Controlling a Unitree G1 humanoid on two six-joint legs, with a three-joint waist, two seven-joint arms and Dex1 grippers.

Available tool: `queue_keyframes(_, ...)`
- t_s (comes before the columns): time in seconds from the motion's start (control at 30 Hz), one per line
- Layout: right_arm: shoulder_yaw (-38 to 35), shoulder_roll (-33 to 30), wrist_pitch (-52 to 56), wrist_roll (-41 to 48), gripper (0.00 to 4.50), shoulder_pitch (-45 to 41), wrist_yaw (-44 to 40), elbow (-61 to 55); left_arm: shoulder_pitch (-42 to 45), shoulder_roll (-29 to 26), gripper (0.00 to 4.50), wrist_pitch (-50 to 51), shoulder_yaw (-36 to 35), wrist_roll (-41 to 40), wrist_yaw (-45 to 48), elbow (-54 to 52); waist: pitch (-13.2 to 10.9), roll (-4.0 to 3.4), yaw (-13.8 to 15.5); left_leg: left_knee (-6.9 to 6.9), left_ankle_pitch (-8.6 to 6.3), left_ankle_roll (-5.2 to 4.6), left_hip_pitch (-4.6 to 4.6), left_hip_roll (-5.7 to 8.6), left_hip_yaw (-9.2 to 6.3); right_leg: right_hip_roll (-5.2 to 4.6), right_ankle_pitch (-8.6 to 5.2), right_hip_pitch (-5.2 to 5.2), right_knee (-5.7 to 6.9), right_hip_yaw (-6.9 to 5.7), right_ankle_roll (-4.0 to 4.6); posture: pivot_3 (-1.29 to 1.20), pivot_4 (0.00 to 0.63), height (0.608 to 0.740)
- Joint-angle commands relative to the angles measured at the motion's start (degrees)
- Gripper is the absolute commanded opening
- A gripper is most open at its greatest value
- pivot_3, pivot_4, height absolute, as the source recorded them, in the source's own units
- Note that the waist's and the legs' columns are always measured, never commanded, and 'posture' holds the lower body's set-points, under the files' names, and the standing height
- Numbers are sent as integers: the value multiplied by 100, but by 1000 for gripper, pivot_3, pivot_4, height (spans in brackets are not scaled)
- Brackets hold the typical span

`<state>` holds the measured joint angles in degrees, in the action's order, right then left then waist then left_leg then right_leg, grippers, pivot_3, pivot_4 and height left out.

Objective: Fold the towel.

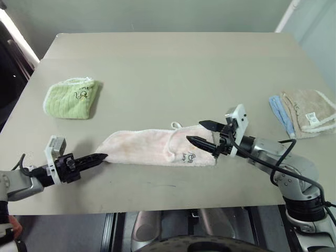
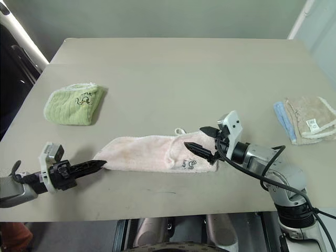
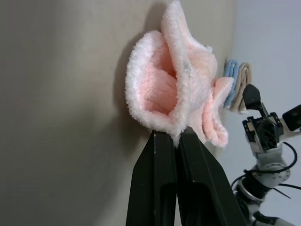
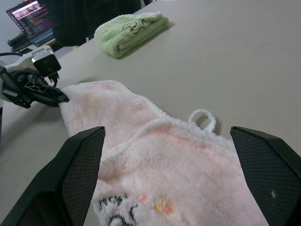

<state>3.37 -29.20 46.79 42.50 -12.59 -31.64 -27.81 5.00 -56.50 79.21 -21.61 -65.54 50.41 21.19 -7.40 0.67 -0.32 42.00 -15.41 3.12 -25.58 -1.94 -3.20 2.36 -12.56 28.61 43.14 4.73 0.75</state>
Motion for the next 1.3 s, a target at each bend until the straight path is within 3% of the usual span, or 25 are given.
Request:
queue_keyframes(0.03,-117,-65,-77,52,4500,-27,-130,-252,161,-310,11,-889,491,844,822,-69,-1,-2,-2,3,-1,14,-4,-7,-31,30,-2,-1,-3,5,9,0,150,697)
queue_keyframes(0.3,-183,-151,-91,41,4500,-80,-209,-207,1663,-152,11,-679,775,888,1171,-764,2,22,30,35,14,66,-76,-19,-148,104,-23,15,-15,-10,55,0,150,697)
queue_keyframes(0.37,-206,-171,-86,46,4500,-70,-208,-221,1982,-52,11,-541,761,850,1122,-819,5,27,32,42,46,-6,-87,-17,-148,103,-22,16,-22,-9,54,0,150,697)
queue_keyframes(0.5,-284,-200,-39,113,4500,17,-144,-360,2645,188,11,-75,674,618,1023,-896,6,30,43,43,28,4,-85,-17,-135,100,-18,12,-27,-6,73,0,150,697)
queue_keyframes(0.67,-396,-211,28,160,4500,122,-71,-489,2899,354,11,346,643,408,925,-1229,5,35,40,29,33,36,-71,-23,-117,100,-18,7,-35,-3,3,0,150,697)
queue_keyframes(0.97,-695,-270,124,227,4500,222,-4,-540,3276,977,11,1125,607,-209,336,-1991,2,39,81,26,-7,-68,-32,-23,-117,100,-28,-71,-110,6,-74,0,150,697)
queue_keyframes(1.3,-1165,-400,181,299,4500,419,192,-647,3492,1609,11,1097,1470,-67,215,-2260,-5,43,104,33,-1,-101,19,-17,-117,96,-14,-138,-126,6,-48,0,150,697)
